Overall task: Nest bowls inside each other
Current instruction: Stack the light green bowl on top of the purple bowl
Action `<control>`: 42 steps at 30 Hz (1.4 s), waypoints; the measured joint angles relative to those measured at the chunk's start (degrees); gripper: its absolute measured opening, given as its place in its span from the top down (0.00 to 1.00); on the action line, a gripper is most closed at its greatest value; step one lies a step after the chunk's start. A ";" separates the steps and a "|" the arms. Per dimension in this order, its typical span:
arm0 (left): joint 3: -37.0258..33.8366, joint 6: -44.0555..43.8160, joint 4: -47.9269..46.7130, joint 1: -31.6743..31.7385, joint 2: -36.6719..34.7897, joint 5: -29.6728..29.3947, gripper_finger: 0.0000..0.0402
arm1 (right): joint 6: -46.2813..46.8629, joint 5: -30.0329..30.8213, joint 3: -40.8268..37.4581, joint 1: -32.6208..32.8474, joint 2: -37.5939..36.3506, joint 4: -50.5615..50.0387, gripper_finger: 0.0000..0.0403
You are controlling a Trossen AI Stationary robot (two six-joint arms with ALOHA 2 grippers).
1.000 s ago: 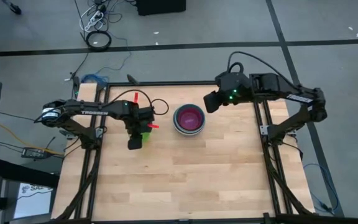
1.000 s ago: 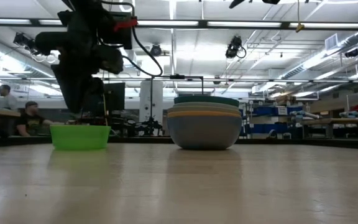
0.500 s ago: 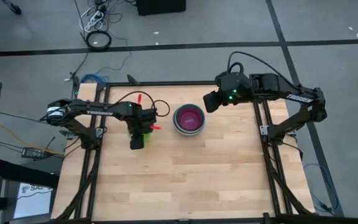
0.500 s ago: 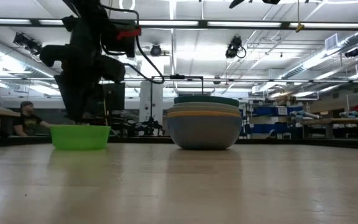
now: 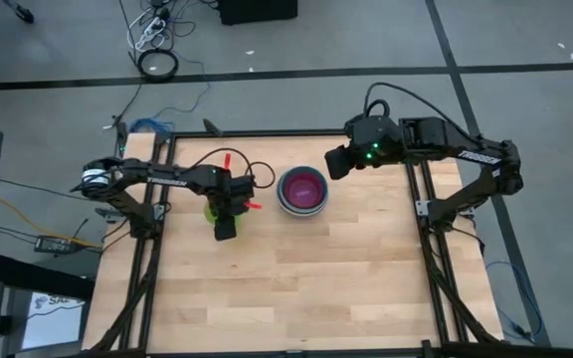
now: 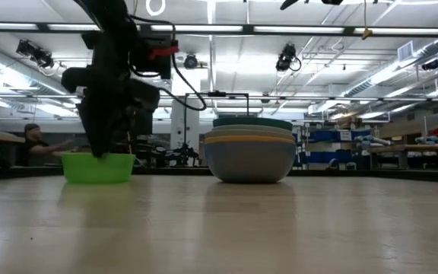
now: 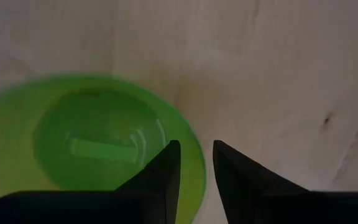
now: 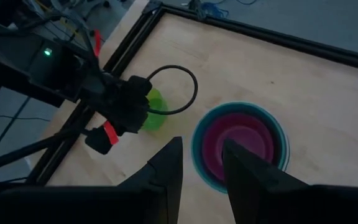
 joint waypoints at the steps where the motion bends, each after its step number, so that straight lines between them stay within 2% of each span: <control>1: -0.92 -0.37 0.28 0.00 0.10 -0.07 0.74 | 0.08 0.00 0.00 0.00 0.00 0.01 0.75; 4: -3.07 -2.93 2.24 -0.01 1.71 -0.48 0.74 | 0.59 -0.23 0.00 0.00 0.02 -0.01 0.75; 9: -2.60 -2.92 2.83 0.13 4.63 -3.43 0.75 | 1.37 -1.00 0.00 0.00 0.02 0.00 0.75; 11: -2.69 -2.71 3.01 0.55 5.36 -2.29 0.80 | 1.51 -1.14 0.00 0.00 0.02 0.07 0.75; 14: -2.26 -2.62 3.54 0.96 5.04 1.51 0.95 | 1.52 -1.22 0.00 0.00 0.02 0.06 0.75; 17: -0.55 -2.68 2.40 0.46 3.16 0.30 0.98 | 1.52 -1.22 0.00 0.00 0.02 -0.04 0.75; 22: 9.60 0.14 -1.08 0.48 -3.01 -2.71 0.99 | 1.52 -1.06 0.00 0.00 0.02 -0.30 0.76; 28: 25.72 2.20 3.41 0.48 -5.40 -1.67 0.99 | 0.55 0.05 0.00 -0.01 0.02 -0.58 0.78; 32: 32.30 0.80 11.95 0.48 -2.60 -1.17 0.99 | 0.47 0.29 0.00 -0.19 0.02 -0.70 0.78; 35: 35.41 -2.17 14.33 1.01 1.35 -0.92 0.99 | 1.15 0.39 0.00 -0.20 0.02 -0.90 0.78; 42: 38.91 -9.17 15.62 2.96 11.53 7.90 0.99 | 5.08 3.03 0.00 0.73 -1.00 -1.01 0.78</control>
